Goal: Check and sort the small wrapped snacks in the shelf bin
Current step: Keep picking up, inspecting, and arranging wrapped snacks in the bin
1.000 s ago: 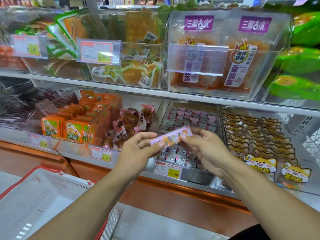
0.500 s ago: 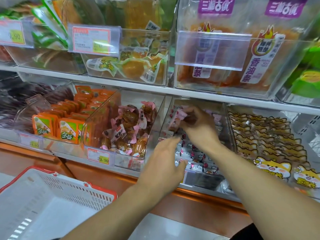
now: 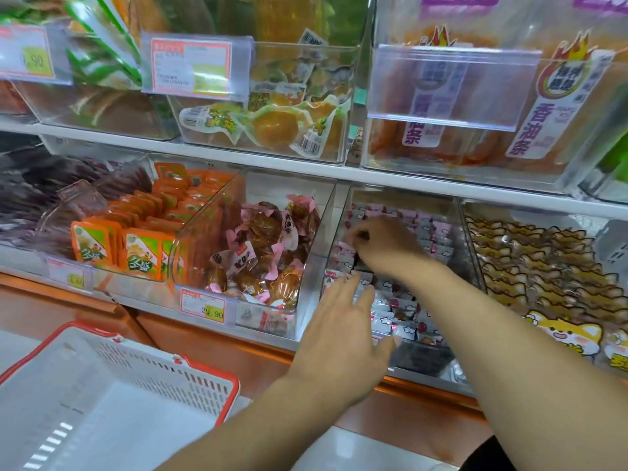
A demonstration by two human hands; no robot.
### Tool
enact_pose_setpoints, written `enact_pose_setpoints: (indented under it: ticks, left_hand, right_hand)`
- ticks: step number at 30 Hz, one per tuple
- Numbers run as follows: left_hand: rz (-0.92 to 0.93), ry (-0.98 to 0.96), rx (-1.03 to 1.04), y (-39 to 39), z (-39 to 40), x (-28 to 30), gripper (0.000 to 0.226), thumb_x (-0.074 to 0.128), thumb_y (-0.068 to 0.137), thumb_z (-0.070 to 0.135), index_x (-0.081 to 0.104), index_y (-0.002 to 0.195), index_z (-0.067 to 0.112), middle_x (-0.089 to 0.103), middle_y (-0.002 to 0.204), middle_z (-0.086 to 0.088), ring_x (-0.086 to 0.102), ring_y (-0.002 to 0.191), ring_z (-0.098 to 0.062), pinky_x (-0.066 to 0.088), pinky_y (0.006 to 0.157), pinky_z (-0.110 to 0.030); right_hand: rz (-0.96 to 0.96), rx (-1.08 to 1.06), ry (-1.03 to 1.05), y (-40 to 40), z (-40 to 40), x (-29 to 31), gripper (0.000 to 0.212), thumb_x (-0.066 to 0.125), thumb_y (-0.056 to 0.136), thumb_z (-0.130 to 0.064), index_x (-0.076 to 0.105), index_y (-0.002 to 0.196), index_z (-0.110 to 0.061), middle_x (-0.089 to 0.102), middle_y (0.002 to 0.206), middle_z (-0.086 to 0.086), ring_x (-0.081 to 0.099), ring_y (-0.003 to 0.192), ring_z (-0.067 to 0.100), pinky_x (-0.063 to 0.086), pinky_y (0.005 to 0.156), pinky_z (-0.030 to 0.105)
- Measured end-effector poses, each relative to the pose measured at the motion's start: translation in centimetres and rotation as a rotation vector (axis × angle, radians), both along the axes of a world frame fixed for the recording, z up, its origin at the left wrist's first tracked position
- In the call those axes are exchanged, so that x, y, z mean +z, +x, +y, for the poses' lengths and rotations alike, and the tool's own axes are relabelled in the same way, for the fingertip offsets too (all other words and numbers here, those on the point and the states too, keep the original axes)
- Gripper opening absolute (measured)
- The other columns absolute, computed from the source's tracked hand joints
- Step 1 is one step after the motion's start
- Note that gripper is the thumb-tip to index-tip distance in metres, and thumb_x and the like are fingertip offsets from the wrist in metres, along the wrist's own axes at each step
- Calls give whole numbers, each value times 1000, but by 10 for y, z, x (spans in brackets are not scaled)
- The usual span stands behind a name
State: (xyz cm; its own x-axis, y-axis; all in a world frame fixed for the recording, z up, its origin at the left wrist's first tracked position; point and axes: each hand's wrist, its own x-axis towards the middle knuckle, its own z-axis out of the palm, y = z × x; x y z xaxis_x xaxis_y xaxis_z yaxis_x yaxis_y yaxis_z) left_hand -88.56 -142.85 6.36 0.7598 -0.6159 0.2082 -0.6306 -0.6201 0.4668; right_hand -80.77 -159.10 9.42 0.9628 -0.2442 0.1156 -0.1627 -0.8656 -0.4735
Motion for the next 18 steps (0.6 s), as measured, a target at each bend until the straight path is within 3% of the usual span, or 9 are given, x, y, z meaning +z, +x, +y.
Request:
enact_pose_setpoints:
  ticks: [3, 7, 10, 13, 16, 18]
  left_hand:
    - [24, -64, -4, -1, 2, 3, 77, 55, 94, 60, 30, 157, 22, 17, 167, 5, 8, 153, -12, 11, 120, -28]
    - [74, -173, -5, 0, 6, 10, 69, 59, 94, 56, 39, 153, 25, 26, 162, 13, 15, 148, -2, 11, 110, -16]
    - [72, -206, -3, 0, 10, 14, 59, 63, 94, 49, 48, 147, 29, 36, 155, 17, 26, 142, 1, 14, 107, -10]
    - [95, -236, 16, 1, 15, 19, 48, 66, 93, 44, 56, 139, 31, 46, 146, 20, 36, 135, 4, 18, 104, -5]
    - [176, -333, 57, 2, 19, 23, 37, 69, 92, 38, 62, 128, 33, 55, 131, 24, 46, 122, 9, 32, 101, -6]
    - [285, -462, 123, 4, 21, 28, 27, 70, 93, 30, 66, 120, 30, 63, 119, 21, 55, 113, 6, 43, 100, -14]
  right_hand:
    - [-164, -80, -22, 5, -3, 0, 25, 57, 99, -18, 75, 113, -28, 69, 127, 2, 65, 111, 23, 52, 92, 34]
    - [-47, -95, -33, 10, -1, -10, 21, 64, 96, -24, 75, 114, -24, 72, 122, 2, 67, 107, 22, 55, 93, 37]
    - [-151, -122, 38, 11, 2, -11, 18, 63, 96, -16, 78, 92, -26, 75, 104, -5, 69, 93, 16, 55, 82, 32]
    - [-299, -179, 138, 10, 5, -3, 23, 57, 99, -15, 69, 84, -28, 68, 93, -11, 63, 83, 8, 52, 76, 29]
    - [-441, -262, 264, 4, 4, 3, 12, 52, 104, -26, 62, 103, -20, 64, 102, -6, 60, 86, 7, 47, 75, 22]
    - [-487, -345, 359, -8, 2, 6, 22, 47, 105, -34, 56, 112, -15, 59, 93, -11, 53, 71, -6, 37, 59, 5]
